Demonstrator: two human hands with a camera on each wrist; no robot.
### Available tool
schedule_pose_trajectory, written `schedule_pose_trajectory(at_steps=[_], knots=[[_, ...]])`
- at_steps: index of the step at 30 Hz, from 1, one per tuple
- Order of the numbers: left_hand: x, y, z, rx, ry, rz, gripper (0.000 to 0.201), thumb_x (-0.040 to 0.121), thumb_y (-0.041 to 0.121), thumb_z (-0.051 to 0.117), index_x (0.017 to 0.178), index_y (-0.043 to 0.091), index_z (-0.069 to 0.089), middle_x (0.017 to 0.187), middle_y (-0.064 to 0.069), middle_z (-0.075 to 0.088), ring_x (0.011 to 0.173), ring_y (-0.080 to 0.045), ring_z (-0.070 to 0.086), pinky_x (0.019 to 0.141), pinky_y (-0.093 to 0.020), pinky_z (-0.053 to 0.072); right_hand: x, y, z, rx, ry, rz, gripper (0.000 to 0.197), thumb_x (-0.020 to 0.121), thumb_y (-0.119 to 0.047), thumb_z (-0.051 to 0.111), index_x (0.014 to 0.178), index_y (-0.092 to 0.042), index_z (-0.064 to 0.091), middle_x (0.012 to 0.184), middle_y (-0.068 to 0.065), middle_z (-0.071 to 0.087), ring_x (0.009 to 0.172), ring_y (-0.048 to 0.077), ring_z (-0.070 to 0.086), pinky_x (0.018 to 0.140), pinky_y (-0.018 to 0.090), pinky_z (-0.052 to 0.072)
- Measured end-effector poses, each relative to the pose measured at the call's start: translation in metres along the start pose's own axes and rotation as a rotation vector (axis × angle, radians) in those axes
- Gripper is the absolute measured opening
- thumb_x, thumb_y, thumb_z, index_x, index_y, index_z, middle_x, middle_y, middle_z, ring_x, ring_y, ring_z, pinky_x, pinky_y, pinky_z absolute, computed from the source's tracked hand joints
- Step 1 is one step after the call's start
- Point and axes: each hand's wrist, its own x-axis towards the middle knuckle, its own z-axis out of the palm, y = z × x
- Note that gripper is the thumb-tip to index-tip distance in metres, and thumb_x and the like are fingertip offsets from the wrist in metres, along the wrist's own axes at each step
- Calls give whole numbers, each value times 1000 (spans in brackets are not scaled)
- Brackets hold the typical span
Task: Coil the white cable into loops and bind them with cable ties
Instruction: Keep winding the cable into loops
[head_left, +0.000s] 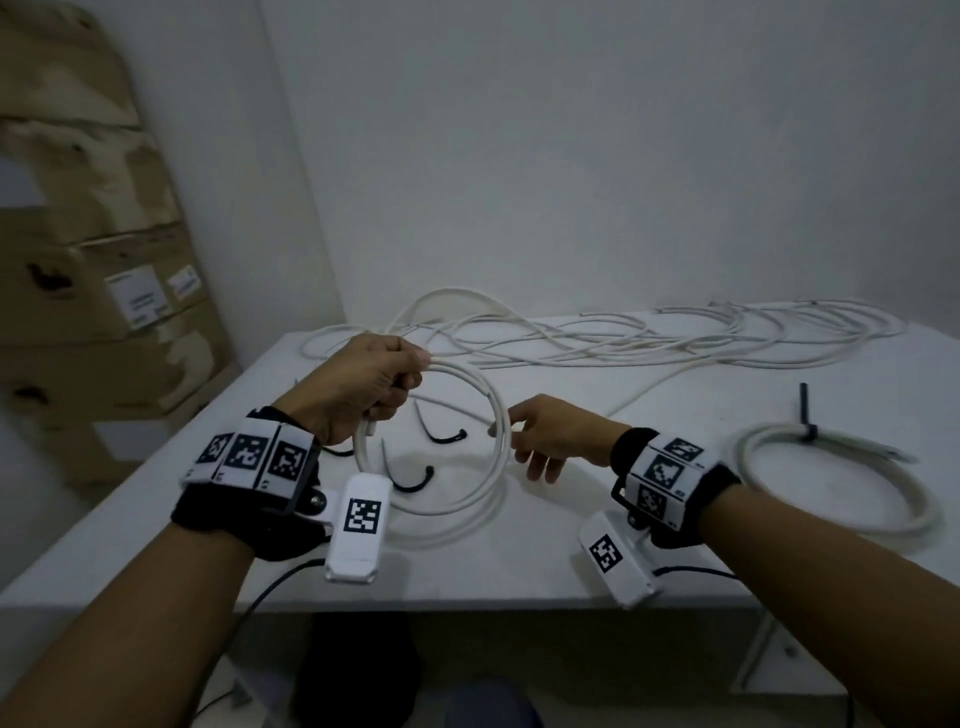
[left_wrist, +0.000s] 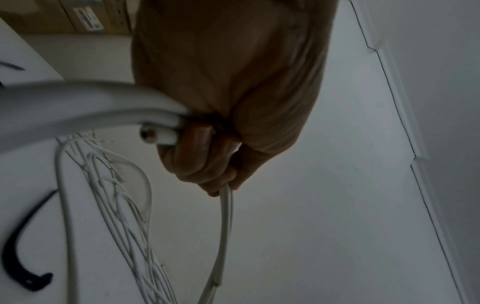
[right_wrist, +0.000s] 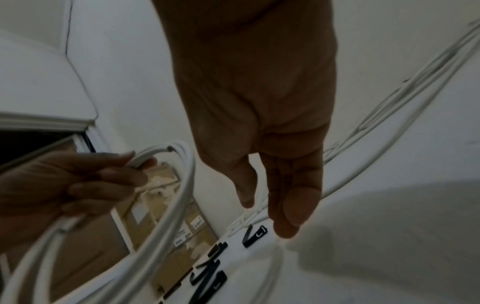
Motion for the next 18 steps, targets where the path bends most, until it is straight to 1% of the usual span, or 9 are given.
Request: schedule_pose_trajectory(at_steps=[3,6,8,10,11,13,15,17,18], knots=[[-8,-11,-22,3,30,-19,16,96,9,51,80,9,54,55,1,46,37,-5,28,34,-14,20,29,-16,15,-146,-48,22,40,98,-12,44,137,-19,46,83,7,57,57,19,62,43,23,50],[-14,-19,-37,-2,45,-35,13,96,10,52,83,9,54,56,1,46,37,-5,28,33,-15,20,52,-28,25,-293,-69,39,42,96,-13,47,137,-22,45,80,5,56,53,18,60,39,22,48],[-15,-23,-44,-3,58,-46,13,96,10,52,83,10,55,56,1,46,38,-6,28,34,-16,20,61,-33,30,-383,-79,40,29,95,-16,51,123,-18,54,78,3,55,51,19,59,39,23,48],[-14,-25,-46,0,61,-52,13,96,10,52,83,9,55,57,1,46,39,-6,28,34,-16,20,65,-36,33,-460,-84,31,7,93,-14,53,92,-14,60,71,4,57,47,21,59,39,24,47],[-12,-26,-45,1,58,-52,12,95,10,52,83,9,54,57,1,46,39,-6,28,34,-16,20,66,-36,34,-490,-80,27,14,92,-12,51,79,-14,57,67,5,57,45,20,58,39,24,47],[-9,-25,-42,-1,50,-52,10,95,10,52,85,9,54,57,1,46,38,-6,28,34,-17,20,61,-37,35,-552,-81,34,25,91,-10,48,66,-15,50,59,5,55,42,21,55,44,27,51],[-6,-24,-36,-6,40,-52,13,96,10,52,83,10,53,56,2,45,38,-6,27,34,-17,21,53,-33,31,-610,-85,41,23,92,-12,46,69,-13,51,63,7,56,46,22,56,52,31,53],[-4,-22,-27,-8,18,-47,19,97,12,52,77,12,50,55,2,45,38,-6,26,34,-17,20,39,-29,19,-618,-84,51,16,94,-17,42,91,-10,56,85,12,60,59,27,64,55,35,56],[-3,-20,-22,-10,7,-44,21,97,12,51,76,13,49,56,2,45,38,-6,26,34,-17,20,30,-27,10,-592,-67,50,17,95,-18,40,99,-11,55,95,13,59,67,29,67,56,38,58]])
